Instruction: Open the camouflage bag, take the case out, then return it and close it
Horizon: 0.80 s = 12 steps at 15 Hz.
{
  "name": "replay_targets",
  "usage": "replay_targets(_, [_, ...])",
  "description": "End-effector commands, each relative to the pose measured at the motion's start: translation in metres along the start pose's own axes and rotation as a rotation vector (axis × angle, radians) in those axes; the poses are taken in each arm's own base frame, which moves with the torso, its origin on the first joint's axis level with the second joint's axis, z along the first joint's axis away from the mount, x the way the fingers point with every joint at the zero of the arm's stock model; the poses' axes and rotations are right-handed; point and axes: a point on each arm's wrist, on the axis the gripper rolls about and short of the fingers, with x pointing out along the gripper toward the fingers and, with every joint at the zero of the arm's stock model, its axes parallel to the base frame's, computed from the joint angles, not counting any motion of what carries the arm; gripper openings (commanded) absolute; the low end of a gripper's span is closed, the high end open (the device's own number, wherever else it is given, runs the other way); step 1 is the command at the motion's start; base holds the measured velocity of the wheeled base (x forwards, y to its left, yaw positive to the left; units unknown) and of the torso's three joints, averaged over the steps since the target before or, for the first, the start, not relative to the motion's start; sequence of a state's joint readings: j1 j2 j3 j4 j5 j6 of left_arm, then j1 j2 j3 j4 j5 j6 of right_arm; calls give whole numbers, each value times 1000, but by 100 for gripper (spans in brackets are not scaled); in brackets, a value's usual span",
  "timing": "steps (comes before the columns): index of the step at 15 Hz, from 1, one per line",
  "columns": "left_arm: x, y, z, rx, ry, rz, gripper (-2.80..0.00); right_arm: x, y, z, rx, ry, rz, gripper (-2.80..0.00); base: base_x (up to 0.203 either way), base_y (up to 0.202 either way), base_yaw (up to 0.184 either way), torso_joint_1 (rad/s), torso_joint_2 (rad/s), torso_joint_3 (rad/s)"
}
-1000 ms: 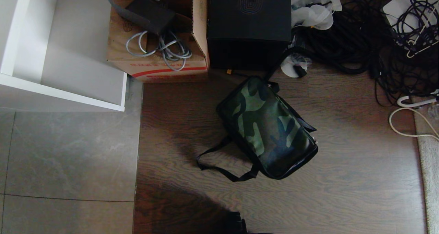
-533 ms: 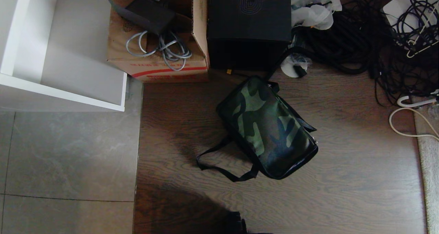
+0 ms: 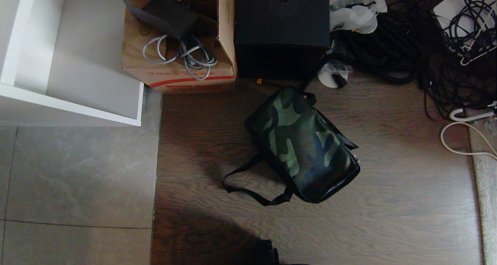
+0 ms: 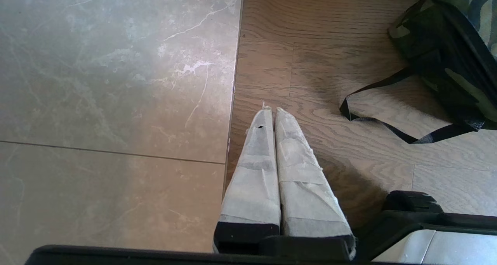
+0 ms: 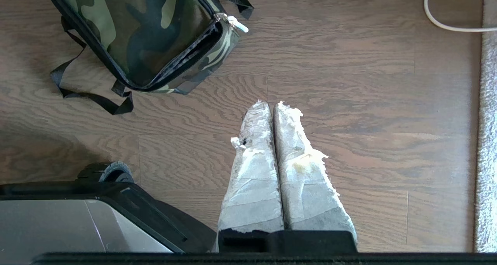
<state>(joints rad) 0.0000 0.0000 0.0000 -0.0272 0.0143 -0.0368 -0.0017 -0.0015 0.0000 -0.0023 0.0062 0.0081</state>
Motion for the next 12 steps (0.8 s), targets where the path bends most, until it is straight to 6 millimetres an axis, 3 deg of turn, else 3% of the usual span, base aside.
replay_targets(1, [1, 0, -2, 0, 6, 1, -280, 0, 0, 0, 1, 4, 0, -280, 0, 0, 0, 0, 0, 0])
replay_targets(12, [1, 0, -2, -6, 6, 0, -280, 0, 0, 0, 0, 4, 0, -280, 0, 0, 0, 1, 1, 26])
